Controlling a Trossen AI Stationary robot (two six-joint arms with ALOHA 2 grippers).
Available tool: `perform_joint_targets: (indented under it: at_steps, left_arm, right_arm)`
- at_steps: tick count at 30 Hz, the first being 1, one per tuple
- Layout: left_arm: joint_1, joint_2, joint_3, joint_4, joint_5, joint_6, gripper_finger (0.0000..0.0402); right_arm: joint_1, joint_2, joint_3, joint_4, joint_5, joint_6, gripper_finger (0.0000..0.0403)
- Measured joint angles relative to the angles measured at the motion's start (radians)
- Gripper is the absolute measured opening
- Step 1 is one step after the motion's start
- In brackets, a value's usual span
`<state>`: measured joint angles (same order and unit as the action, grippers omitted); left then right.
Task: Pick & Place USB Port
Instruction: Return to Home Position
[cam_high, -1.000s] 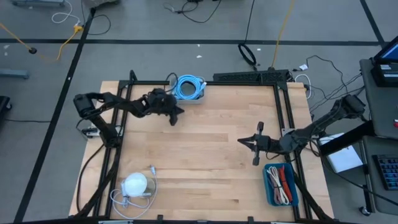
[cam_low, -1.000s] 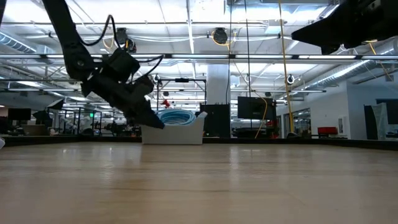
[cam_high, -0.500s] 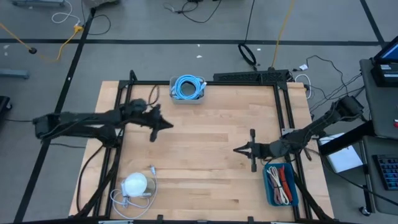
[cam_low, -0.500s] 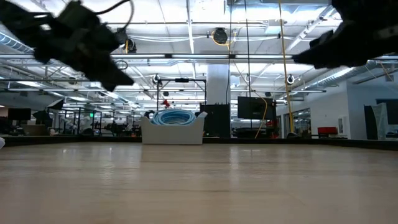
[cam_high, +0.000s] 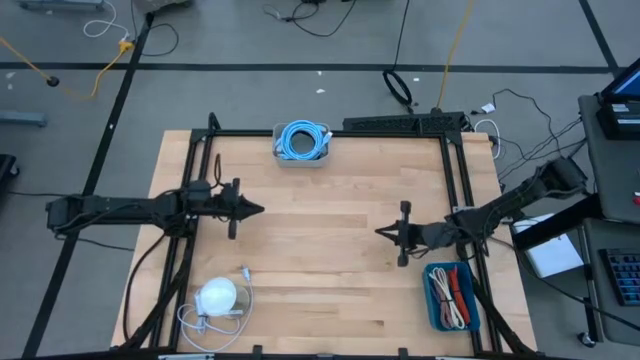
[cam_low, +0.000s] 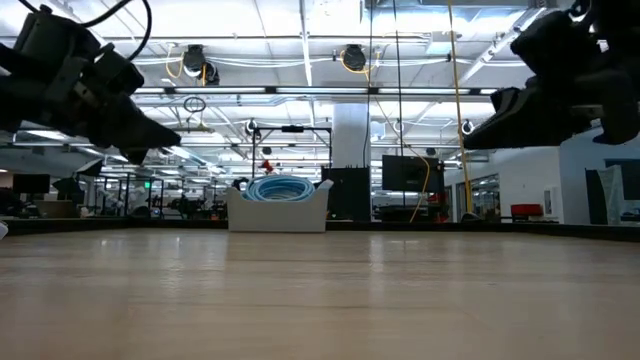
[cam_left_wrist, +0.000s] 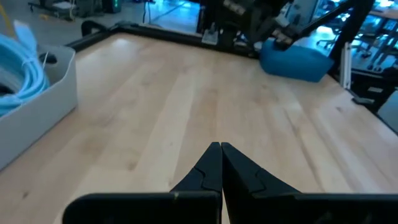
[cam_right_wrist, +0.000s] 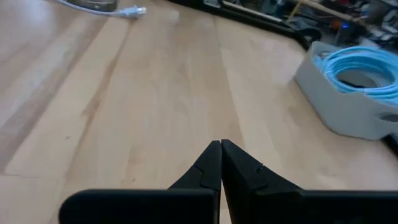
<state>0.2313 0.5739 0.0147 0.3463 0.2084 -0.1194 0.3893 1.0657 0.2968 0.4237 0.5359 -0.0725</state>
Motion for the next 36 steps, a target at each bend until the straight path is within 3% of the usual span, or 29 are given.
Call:
perform_joint_targets:
  at_steps: [8,11,16,21,28,36]
  left_arm:
    - [-0.040,0.001,0.000,0.020,-0.047,-0.033,0.0000]
    - [-0.062,0.001,0.000,0.018,-0.096,-0.041,0.0000]
    - [-0.085,0.002,0.000,0.015,-0.219,-0.059,0.0001]
    - [-0.097,0.001,0.000,0.016,-0.210,-0.059,0.0001]
    - [-0.099,0.002,0.000,0.016,-0.210,-0.074,0.0001]
    - [-0.099,0.002,0.000,0.016,-0.209,-0.075,0.0002]
  right_arm:
    - [-0.079,-0.005,-0.207,0.283,-0.119,0.053,0.0000]
    - [-0.094,-0.018,-0.274,0.395,-0.115,0.084,0.0000]
    - [-0.096,-0.063,-0.279,0.355,-0.132,0.049,0.0000]
    - [-0.096,-0.147,-0.280,0.337,-0.120,-0.017,0.0000]
    - [-0.095,-0.352,-0.280,0.305,-0.113,-0.130,0.0000]
    - [-0.095,-0.666,-0.281,0.045,-0.058,-0.185,0.0000]
